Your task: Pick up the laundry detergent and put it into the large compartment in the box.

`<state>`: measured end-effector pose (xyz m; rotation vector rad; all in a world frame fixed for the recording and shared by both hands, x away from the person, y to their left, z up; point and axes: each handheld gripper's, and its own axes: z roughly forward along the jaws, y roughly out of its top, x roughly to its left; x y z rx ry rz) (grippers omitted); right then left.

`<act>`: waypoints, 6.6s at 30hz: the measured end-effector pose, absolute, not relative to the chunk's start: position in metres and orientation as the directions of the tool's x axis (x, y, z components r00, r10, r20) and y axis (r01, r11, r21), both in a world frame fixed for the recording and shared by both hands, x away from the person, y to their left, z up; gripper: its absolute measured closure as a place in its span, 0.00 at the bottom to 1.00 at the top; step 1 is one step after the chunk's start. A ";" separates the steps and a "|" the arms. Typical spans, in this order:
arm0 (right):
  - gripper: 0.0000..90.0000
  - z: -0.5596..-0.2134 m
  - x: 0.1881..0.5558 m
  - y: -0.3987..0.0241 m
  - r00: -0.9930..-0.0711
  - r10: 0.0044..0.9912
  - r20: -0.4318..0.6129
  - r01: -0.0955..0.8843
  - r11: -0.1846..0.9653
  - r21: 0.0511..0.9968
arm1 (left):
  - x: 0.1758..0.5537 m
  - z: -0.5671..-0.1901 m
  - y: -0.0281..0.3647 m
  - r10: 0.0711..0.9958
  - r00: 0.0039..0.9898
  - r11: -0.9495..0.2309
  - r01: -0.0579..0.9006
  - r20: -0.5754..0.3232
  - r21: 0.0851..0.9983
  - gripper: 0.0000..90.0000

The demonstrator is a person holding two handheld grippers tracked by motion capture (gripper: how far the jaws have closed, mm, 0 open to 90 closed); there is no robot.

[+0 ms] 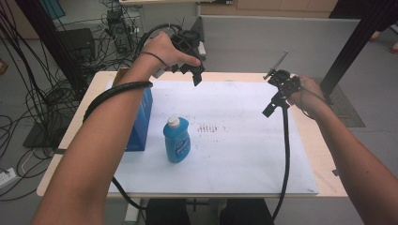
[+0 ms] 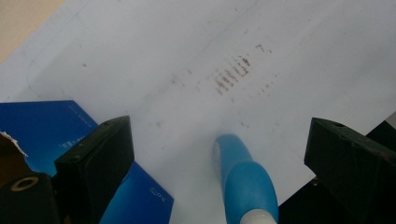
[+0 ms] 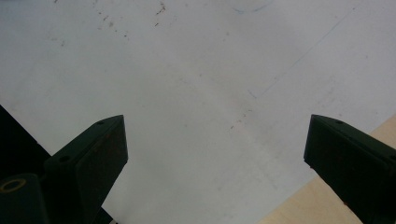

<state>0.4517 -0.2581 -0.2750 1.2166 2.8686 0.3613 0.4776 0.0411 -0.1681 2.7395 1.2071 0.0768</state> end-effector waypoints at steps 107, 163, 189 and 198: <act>0.08 -0.275 0.443 -0.259 -0.691 0.719 0.074 0.716 0.667 0.205 | 0.399 -0.190 0.069 0.717 0.697 -0.683 0.709 -0.028 0.176 0.10; 0.08 -0.281 0.439 -0.256 -0.698 0.710 0.098 0.711 0.671 0.209 | 0.377 -0.246 0.077 0.747 0.665 -0.649 0.737 -0.027 0.186 0.10; 0.07 -0.286 0.438 -0.253 -0.705 0.701 0.104 0.705 0.679 0.204 | 0.372 -0.272 0.078 0.758 0.651 -0.635 0.751 -0.042 0.182 0.10; 0.07 -0.289 0.437 -0.253 -0.706 0.700 0.110 0.706 0.680 0.201 | 0.372 -0.279 0.079 0.761 0.647 -0.631 0.755 -0.050 0.181 0.10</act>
